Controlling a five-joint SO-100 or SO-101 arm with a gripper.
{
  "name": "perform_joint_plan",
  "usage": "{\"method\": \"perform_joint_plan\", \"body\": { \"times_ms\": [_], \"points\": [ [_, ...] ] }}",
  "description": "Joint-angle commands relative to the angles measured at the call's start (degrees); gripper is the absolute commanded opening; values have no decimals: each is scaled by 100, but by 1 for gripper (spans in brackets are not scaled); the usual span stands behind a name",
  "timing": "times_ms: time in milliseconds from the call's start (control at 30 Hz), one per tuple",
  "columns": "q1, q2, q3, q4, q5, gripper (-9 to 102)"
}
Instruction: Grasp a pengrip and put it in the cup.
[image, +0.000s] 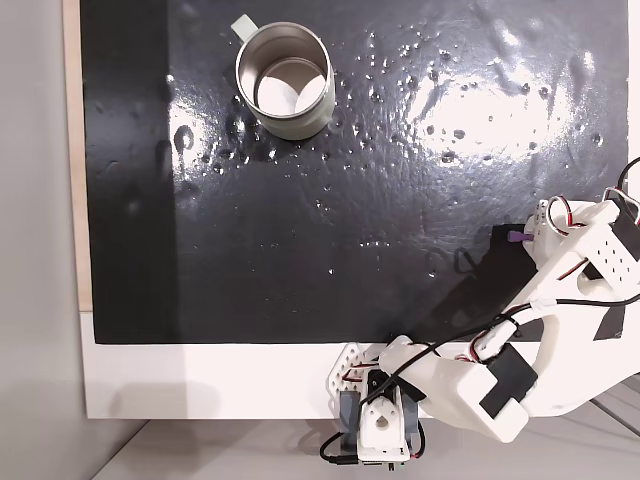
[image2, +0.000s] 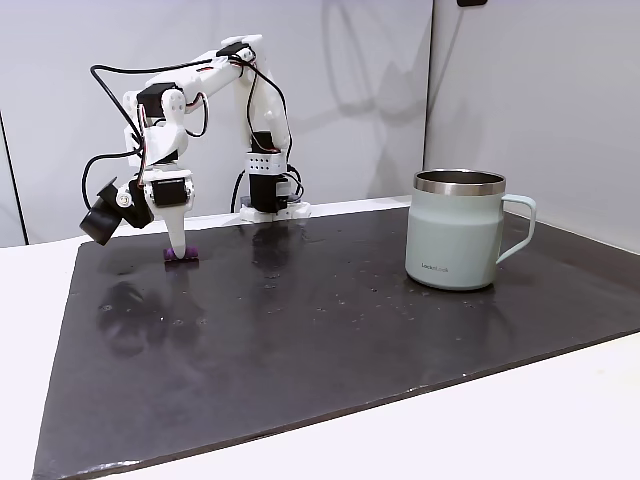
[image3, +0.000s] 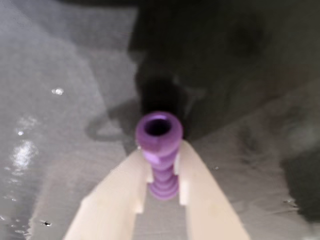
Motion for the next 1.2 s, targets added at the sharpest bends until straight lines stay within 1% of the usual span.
{"method": "perform_joint_plan", "body": {
  "times_ms": [0,133,500,733,1033,1167],
  "points": [
    [-44,88,-325,290,176,0],
    [-123,439,-615,826,316,0],
    [-255,2417,-650,1854,439,0],
    [-229,2979,-1318,2751,448,0],
    [-141,3577,-2004,2813,571,0],
    [-255,3700,-2338,2821,703,0]
  ]
}}
